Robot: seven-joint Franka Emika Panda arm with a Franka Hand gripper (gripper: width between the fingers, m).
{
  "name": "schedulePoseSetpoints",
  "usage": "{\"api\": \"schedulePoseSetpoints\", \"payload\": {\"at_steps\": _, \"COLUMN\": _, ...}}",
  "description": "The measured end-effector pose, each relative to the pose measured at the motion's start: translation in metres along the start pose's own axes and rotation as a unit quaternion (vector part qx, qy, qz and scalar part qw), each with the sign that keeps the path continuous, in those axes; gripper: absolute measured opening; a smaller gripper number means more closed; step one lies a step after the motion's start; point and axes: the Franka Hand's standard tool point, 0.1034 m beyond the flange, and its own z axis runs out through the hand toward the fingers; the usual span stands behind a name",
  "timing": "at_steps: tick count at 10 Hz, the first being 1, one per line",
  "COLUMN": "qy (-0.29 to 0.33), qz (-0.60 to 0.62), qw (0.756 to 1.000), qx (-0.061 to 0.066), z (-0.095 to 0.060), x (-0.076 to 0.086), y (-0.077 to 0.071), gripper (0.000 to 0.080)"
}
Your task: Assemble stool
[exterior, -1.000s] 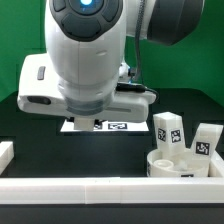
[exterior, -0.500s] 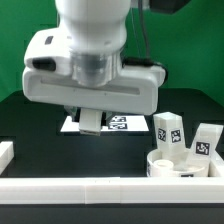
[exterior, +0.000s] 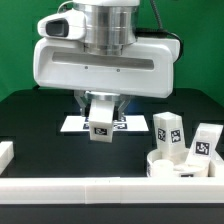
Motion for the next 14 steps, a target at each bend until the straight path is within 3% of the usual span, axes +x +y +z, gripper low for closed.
{"api": "schedulePoseSetpoints", "payload": {"at_steps": 2, "qy": 0.057, "qz": 0.016, "qw": 0.998, "qx": 0.012, "z": -0.004, "x": 0.001, "y": -0.015, "gripper": 0.0338}}
{"api": "schedulePoseSetpoints", "payload": {"at_steps": 5, "qy": 0.173, "qz": 0.017, "qw": 0.984, "qx": 0.028, "z": -0.021, "x": 0.020, "y": -0.049, "gripper": 0.0338}}
{"api": "schedulePoseSetpoints", "payload": {"at_steps": 8, "qy": 0.268, "qz": 0.013, "qw": 0.963, "qx": 0.029, "z": -0.021, "x": 0.021, "y": -0.054, "gripper": 0.0338}}
{"api": "schedulePoseSetpoints", "payload": {"at_steps": 10, "qy": 0.268, "qz": 0.016, "qw": 0.963, "qx": 0.035, "z": -0.022, "x": 0.018, "y": -0.066, "gripper": 0.0338}}
{"api": "schedulePoseSetpoints", "payload": {"at_steps": 12, "qy": 0.266, "qz": 0.022, "qw": 0.962, "qx": 0.048, "z": -0.019, "x": 0.004, "y": -0.095, "gripper": 0.0338}}
{"api": "schedulePoseSetpoints", "payload": {"at_steps": 14, "qy": 0.262, "qz": 0.009, "qw": 0.964, "qx": 0.048, "z": -0.011, "x": -0.004, "y": -0.112, "gripper": 0.0338}}
